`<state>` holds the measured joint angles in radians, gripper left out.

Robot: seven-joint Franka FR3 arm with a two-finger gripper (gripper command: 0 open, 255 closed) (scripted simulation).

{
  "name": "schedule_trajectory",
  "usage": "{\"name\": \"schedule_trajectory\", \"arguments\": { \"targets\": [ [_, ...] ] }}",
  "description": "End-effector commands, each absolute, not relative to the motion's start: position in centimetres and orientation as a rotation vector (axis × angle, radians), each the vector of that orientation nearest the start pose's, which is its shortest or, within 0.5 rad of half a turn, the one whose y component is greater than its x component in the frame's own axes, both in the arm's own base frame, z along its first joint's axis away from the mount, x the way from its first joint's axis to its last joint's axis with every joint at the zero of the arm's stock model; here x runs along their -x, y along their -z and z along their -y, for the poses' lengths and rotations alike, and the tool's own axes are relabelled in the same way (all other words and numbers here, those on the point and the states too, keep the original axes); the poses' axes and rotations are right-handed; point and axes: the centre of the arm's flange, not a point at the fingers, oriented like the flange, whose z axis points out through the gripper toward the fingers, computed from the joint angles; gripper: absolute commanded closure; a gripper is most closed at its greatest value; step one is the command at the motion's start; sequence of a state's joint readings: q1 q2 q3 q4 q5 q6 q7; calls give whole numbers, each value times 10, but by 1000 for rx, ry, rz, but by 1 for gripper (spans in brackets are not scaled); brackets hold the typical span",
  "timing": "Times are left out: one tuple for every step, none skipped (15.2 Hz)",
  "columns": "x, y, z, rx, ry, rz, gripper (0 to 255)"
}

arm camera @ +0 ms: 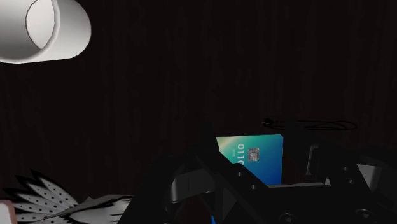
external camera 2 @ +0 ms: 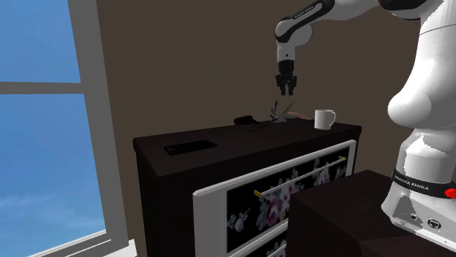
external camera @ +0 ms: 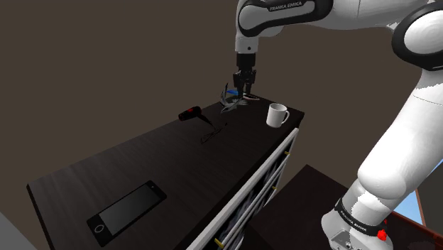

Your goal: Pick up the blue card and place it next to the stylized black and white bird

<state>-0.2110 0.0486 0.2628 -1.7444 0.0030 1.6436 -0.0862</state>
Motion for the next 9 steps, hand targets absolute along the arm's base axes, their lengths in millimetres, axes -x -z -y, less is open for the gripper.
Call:
{"name": "schedule_trajectory", "arguments": {
  "targets": [
    [-561, -511, -26, 3108, -229, 215, 255],
    [-561, -506, -26, 3108, -229, 215, 255],
    [-561, -501, -26, 3108, -229, 215, 255],
    [-561, -495, -26, 3108, -229, 215, 255],
    [-561, -490, -26, 3108, -229, 215, 255],
    [-561, -485, -26, 3108, -229, 215, 255],
    [-561, -479, -26, 3108, -229, 215, 255],
    [-561, -474, -26, 3108, -229, 215, 255],
    [-561, -469, -26, 3108, -229, 215, 255]
  ]
}}
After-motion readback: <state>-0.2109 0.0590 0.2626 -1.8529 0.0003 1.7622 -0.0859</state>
